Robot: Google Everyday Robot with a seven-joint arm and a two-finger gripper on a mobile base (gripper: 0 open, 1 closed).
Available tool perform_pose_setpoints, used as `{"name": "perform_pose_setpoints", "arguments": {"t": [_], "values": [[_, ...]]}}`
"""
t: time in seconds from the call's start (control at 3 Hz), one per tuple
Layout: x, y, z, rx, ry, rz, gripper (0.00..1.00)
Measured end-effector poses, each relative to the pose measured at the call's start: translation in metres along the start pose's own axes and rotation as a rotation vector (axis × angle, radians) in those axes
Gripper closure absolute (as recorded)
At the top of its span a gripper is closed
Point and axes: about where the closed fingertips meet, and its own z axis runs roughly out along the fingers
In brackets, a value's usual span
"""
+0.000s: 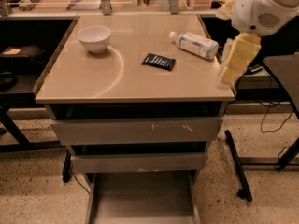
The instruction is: Place rxbar blueberry into bottom drawer
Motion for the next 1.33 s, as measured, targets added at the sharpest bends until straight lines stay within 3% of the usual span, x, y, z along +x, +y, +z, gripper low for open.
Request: {"name": "perform_pose_setpoints", "arguments": {"t": [0.33, 1.0, 1.33], "values": [[-0.027, -0.039, 0.014, 0.037, -0.102, -0.024, 0.0], [-0.03, -0.044, 0.014, 0.056, -0.123, -0.021, 0.0], [-0.022, -0.036, 0.048, 0.02, -0.215, 0.101, 0.0]]}}
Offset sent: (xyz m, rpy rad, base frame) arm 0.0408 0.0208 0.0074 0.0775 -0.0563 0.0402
